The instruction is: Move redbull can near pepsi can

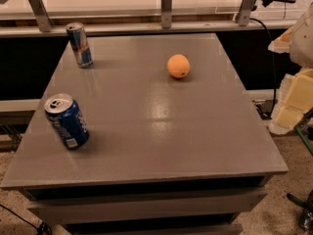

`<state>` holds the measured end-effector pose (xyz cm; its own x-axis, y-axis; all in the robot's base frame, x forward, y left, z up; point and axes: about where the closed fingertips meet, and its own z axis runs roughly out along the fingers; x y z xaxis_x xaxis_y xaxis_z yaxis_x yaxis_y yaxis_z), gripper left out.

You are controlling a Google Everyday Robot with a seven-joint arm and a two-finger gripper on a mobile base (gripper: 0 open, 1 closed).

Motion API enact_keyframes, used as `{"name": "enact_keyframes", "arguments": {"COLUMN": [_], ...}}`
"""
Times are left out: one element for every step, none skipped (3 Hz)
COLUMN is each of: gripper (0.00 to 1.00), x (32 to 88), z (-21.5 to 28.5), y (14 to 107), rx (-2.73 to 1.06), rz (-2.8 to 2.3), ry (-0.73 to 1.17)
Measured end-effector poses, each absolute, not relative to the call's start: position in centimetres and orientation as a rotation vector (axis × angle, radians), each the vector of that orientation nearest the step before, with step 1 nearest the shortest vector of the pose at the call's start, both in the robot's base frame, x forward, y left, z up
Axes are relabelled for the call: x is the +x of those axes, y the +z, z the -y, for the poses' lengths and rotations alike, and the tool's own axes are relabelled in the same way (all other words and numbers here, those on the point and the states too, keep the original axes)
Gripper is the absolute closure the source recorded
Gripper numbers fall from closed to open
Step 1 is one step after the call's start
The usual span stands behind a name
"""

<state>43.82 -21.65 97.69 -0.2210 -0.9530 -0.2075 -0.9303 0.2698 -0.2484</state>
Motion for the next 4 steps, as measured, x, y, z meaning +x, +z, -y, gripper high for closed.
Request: {"name": "enact_keyframes", "arguments": {"gripper": [0.0,0.0,0.0,0.0], "x": [43.8,44.6,48.0,54.0], "z": [21.6,21.1,19.1,14.1], "y": [97.7,98.1,98.9,99.5], "rx": [-1.723,-1.73,-1.746,-1.791], "rz": [-2.23,-2.202,-2.114,-1.959], "ry": [-0.101,-0.104,-0.047,0.106]}}
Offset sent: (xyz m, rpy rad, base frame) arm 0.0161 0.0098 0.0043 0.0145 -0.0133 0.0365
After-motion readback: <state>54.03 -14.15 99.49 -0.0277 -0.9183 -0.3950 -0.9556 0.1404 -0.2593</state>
